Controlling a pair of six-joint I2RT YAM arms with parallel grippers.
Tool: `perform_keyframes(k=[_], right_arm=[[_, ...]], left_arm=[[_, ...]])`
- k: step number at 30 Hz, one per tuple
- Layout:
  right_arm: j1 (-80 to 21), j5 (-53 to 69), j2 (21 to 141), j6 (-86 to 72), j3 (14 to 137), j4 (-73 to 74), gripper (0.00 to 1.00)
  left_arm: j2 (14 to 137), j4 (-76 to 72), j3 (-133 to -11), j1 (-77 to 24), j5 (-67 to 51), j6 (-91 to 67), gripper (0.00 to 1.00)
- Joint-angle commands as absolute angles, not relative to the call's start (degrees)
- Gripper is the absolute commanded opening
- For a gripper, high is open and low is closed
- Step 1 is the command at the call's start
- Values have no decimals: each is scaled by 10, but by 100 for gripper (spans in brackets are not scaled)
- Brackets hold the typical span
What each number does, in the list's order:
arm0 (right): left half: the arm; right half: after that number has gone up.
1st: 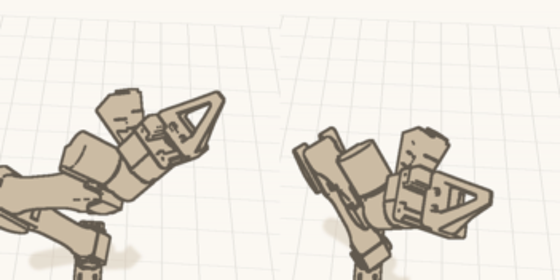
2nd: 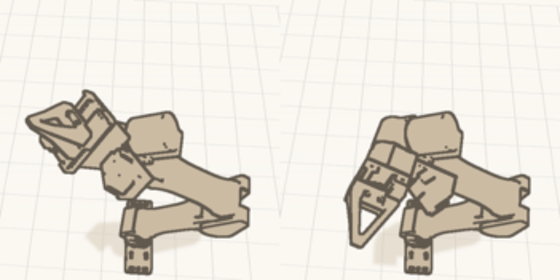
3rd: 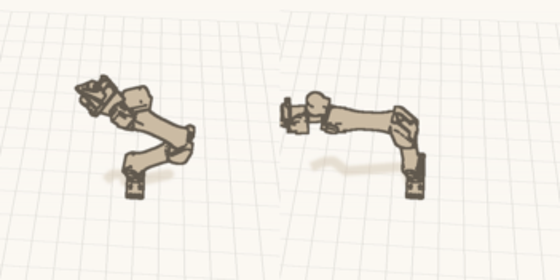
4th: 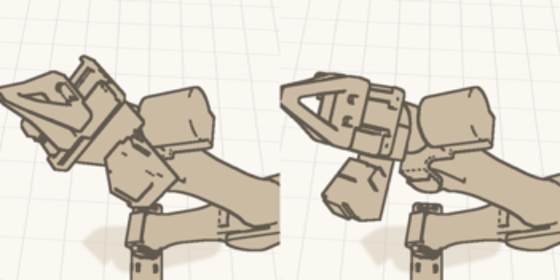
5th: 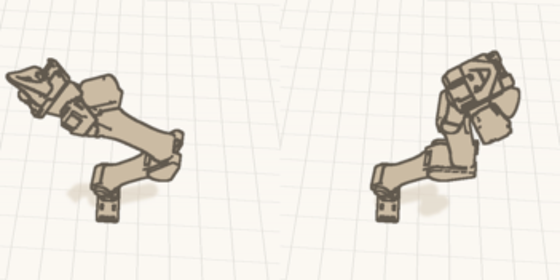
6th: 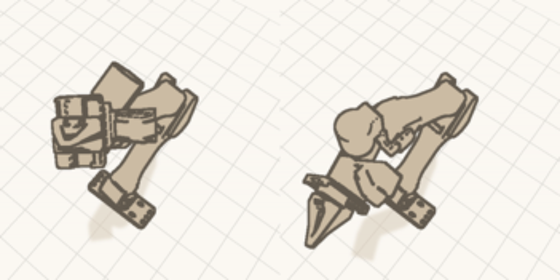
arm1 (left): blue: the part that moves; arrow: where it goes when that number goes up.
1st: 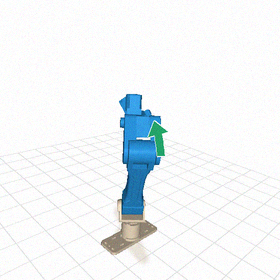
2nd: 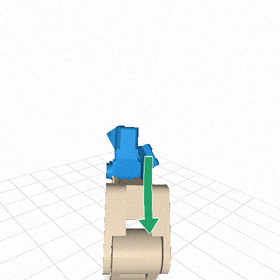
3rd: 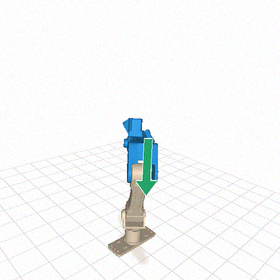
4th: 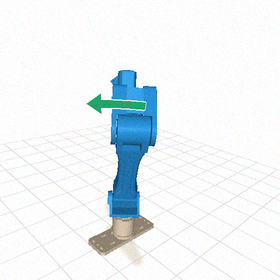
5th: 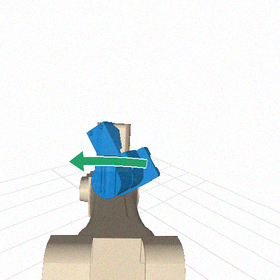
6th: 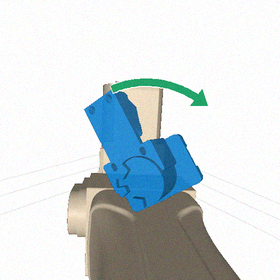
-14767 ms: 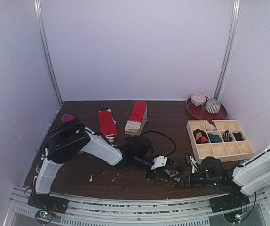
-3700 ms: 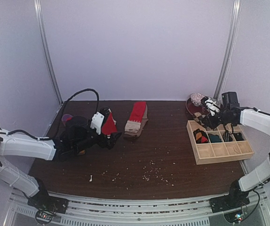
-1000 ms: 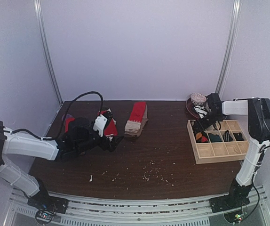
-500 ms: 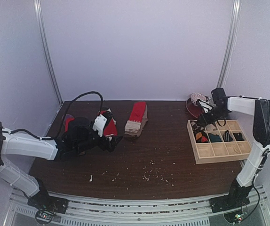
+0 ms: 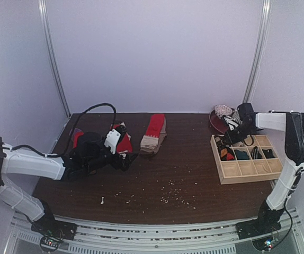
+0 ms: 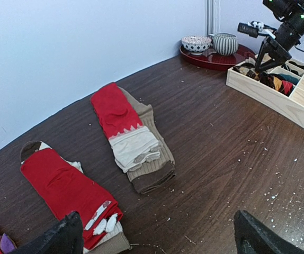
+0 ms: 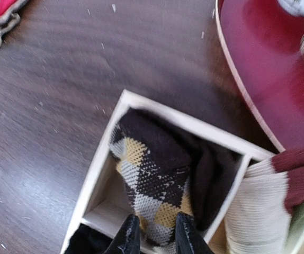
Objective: Roll the socks
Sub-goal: Reset both arms
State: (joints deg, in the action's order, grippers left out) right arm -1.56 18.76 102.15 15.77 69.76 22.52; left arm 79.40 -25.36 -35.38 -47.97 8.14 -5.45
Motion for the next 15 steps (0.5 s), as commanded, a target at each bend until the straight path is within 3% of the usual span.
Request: perform_keyframes(k=[1,7,15], right_arm=[[-13,159,1056,129,674,216,24],[-13,147,1091,114,665,198,24],[-13,169,991,101,707,235,27]], left_arm=[[792,-266,-371,-480,91,-56,98],[789,-259,-375,-480,101,-74,98],[761,-225,-383,-480,130,-106,98]])
